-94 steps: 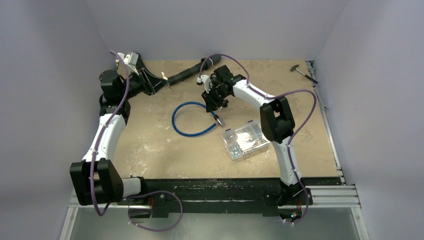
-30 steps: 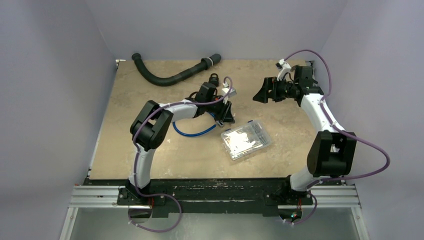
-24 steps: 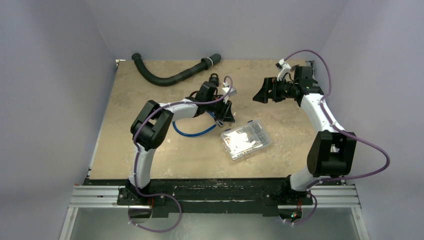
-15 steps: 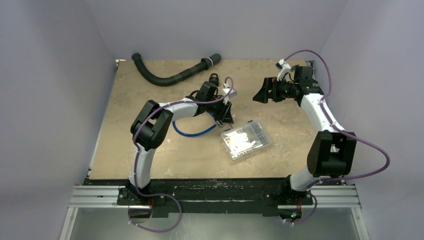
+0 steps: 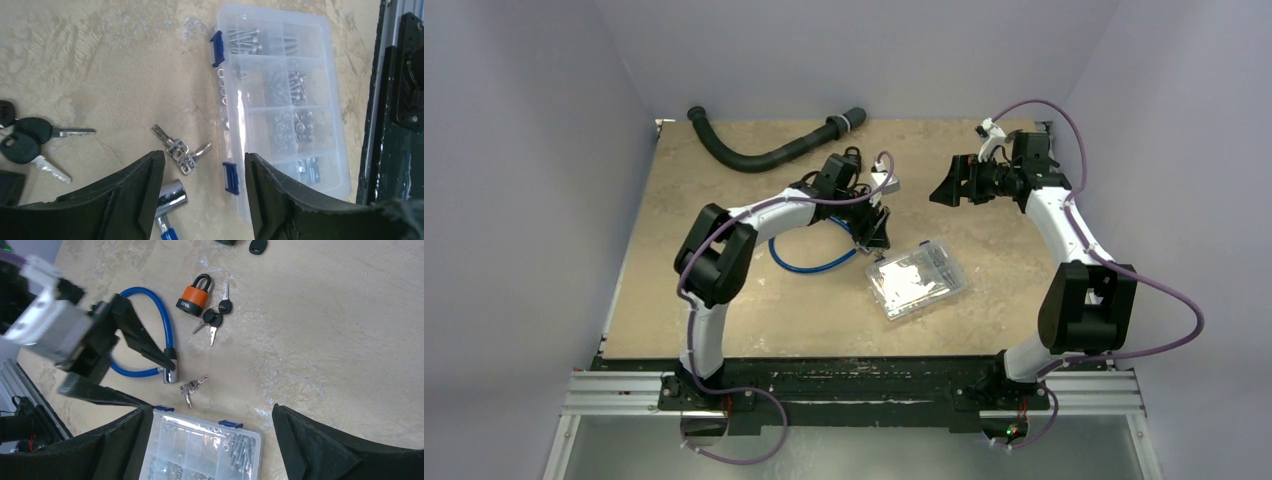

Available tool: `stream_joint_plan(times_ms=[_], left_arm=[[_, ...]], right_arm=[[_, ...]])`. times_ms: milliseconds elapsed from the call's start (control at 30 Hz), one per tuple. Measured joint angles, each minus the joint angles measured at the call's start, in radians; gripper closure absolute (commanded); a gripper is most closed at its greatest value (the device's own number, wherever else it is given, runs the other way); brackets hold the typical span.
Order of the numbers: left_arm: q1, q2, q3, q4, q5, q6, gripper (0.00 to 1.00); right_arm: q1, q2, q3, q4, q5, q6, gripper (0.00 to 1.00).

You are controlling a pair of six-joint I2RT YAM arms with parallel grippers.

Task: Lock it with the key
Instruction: Place the key at the center of the board, then move the distractor to the center of the board.

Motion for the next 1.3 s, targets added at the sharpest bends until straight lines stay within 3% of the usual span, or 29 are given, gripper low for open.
stream_joint_plan(times_ms=[300, 500, 700, 1033, 1300], left_arm=[[0.000, -0.277, -0.121, -0.238, -0.037, 0.441, 0.54], [-0.010, -0.300, -0.209, -0.377, -0.116, 0.626, 0.55], [-0.082, -0.283, -0.237, -0.420, -0.212, 0.675, 0.57], [-0.250, -0.197, -0.251, -0.324, -0.341, 0.652, 0.56], [-0.332, -0.089, -0.120, -0.254, -0.408, 0.590, 0.51]], right_arm=[[0.000, 0.000, 0.000, 0.000, -0.001, 0.000, 0.01], [-0.002, -0.003, 0.000, 0.000, 0.000, 0.006, 0.01], [-0.039, -0.023, 0.000, 0.003, -0.008, 0.076, 0.01], [-0.184, -0.054, 0.002, 0.041, -0.068, 0.230, 0.01], [-0.267, -0.097, 0.002, 0.056, -0.098, 0.291, 0.01]])
